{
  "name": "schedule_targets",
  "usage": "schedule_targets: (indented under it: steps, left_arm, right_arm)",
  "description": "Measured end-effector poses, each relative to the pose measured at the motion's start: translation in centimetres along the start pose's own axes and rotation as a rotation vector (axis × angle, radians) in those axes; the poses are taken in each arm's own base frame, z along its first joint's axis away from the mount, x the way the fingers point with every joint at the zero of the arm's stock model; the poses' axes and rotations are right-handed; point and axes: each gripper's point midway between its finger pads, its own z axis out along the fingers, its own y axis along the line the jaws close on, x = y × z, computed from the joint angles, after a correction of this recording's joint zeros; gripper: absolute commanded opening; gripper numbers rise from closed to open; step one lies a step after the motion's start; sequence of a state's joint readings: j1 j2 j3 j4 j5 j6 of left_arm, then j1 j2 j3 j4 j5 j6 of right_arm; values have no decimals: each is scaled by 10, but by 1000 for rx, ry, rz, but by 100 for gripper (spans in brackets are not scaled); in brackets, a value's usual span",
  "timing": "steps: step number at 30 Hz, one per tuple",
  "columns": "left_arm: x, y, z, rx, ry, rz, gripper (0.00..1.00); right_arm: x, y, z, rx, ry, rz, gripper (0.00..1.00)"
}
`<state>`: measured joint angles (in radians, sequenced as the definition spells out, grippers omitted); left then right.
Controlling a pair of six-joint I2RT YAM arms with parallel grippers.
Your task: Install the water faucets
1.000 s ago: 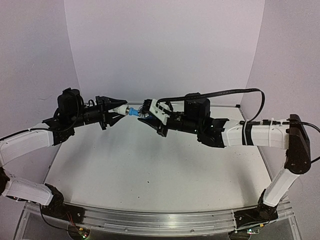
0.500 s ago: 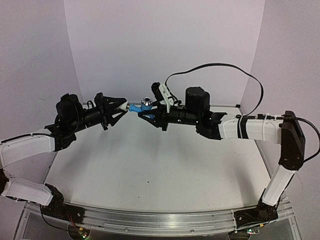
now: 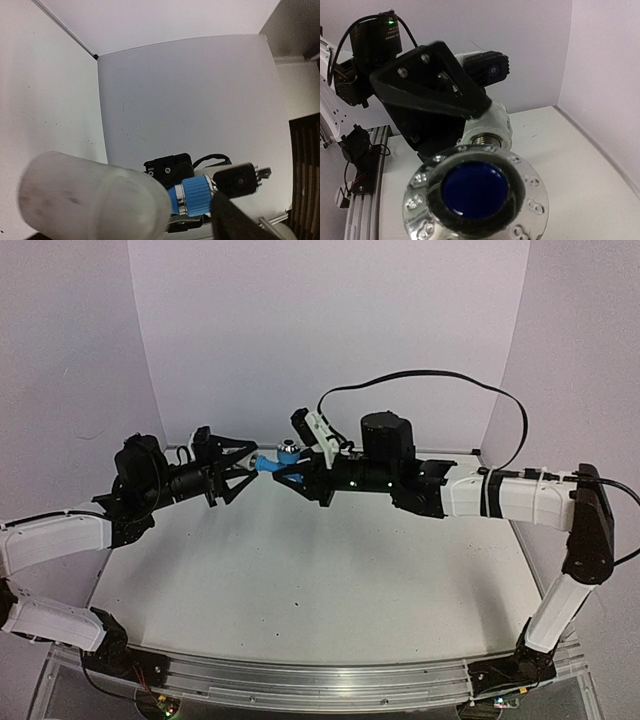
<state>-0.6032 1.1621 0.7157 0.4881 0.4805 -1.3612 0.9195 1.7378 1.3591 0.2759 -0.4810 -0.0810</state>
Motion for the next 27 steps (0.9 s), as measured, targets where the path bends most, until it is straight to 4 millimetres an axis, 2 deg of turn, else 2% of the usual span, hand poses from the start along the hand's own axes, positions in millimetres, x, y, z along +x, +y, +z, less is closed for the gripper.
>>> schedule_targets:
  steps: [4,7,9,11,13,16,20,23,27]
  left_arm:
    - [8,-2,-10,3,2,93,99]
    - [11,2,-20,-8,-7,169,98]
    - [13,8,-26,-32,-12,269,98]
    - [14,9,-26,-35,-11,281,99]
    - [14,11,-25,-46,-5,324,100]
    - [16,12,-20,-55,31,390,100]
    - [21,-5,-9,-10,105,458,99]
    - [31,-20,-9,48,167,505,98]
    - [46,-33,-11,116,259,541,88]
  right_arm:
    - [3,-9,-6,-26,5,198,0]
    - [-1,-31,-22,-49,-6,387,0]
    - [-6,-56,-42,-75,-23,574,0]
    - [-7,-58,-43,-81,-22,597,0]
    - [-10,-53,-46,-131,-20,671,0]
    - [-20,-32,-49,-257,-11,771,0]
    - [-31,-7,-53,-387,17,842,0]
    - [-35,3,-57,-450,38,879,0]
    - [-41,10,-61,-504,51,915,0]
